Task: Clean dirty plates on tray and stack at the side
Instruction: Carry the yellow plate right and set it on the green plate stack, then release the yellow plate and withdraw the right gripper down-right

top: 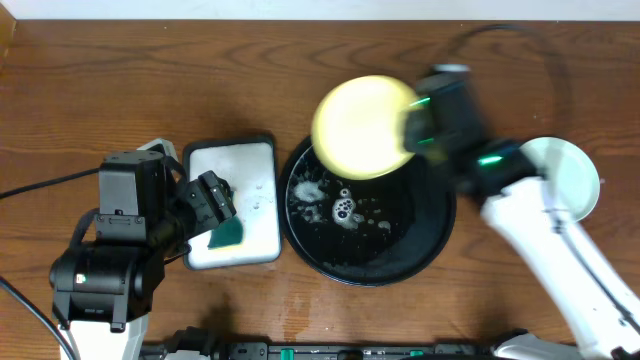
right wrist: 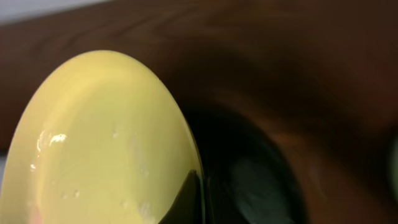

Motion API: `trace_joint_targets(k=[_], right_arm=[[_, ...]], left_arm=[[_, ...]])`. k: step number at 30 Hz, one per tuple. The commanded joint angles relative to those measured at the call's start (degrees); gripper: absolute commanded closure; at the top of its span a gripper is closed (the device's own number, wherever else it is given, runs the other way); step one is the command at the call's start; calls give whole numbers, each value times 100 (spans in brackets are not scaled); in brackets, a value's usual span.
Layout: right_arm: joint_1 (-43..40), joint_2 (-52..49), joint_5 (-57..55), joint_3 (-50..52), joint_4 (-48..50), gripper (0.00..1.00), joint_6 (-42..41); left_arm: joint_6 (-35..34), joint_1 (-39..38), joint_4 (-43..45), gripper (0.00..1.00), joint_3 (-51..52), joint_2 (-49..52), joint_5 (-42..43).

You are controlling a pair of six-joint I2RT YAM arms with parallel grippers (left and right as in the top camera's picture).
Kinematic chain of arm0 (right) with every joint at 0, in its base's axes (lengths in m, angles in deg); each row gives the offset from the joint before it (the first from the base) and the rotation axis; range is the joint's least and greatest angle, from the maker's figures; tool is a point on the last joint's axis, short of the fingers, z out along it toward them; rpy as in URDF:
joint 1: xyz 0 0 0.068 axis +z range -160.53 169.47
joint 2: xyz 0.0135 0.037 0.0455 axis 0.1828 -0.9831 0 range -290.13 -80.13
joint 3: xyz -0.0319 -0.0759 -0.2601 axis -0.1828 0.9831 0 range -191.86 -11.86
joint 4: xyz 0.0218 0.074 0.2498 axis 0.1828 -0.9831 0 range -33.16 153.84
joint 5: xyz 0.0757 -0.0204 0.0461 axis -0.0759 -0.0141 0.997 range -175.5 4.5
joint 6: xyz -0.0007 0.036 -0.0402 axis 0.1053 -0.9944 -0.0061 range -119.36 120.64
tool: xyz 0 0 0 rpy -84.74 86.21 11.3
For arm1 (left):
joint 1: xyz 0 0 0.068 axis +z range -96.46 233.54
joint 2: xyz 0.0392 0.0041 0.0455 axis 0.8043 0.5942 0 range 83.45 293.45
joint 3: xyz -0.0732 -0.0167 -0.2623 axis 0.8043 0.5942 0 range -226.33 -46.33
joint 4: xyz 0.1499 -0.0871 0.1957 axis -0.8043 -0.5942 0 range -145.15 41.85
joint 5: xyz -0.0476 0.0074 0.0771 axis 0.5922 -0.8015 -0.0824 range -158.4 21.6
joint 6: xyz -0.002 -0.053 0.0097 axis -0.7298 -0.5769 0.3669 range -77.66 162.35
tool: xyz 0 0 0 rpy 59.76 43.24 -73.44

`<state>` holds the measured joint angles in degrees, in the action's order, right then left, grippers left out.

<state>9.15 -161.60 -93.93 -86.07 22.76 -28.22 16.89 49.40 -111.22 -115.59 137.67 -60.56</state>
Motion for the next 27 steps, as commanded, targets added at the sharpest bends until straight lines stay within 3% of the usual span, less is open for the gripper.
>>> trace_joint_targets(k=[1, 7, 12, 17, 23, 24, 26, 27], right_arm=[[-1189, 328, 1204, -72, -380, 99, -282], [-3311, 177, 1340, -59, -1137, 99, 435], [-4697, -243, 1259, 50, -1222, 99, 662], [-5475, -815, 1257, 136, -1045, 99, 662], [-5591, -1521, 1292, 160, -1067, 99, 664], [-5595, -1585, 1279, 160, -1034, 95, 662], [-5598, -1582, 1357, 149, -903, 62, 667], [-5598, -1537, 1484, 116, -881, 57, 702]], left_arm=[[35, 26, -17, 17, -116, 0, 52], [35, 26, -17, 17, -116, 0, 52], [35, 26, -17, 16, -116, 0, 52], [35, 26, -17, 17, -116, 0, 52], [35, 26, -17, 16, -116, 0, 52], [35, 26, -17, 17, -116, 0, 52], [35, 26, -17, 17, -116, 0, 52], [35, 26, -17, 16, -116, 0, 52]])
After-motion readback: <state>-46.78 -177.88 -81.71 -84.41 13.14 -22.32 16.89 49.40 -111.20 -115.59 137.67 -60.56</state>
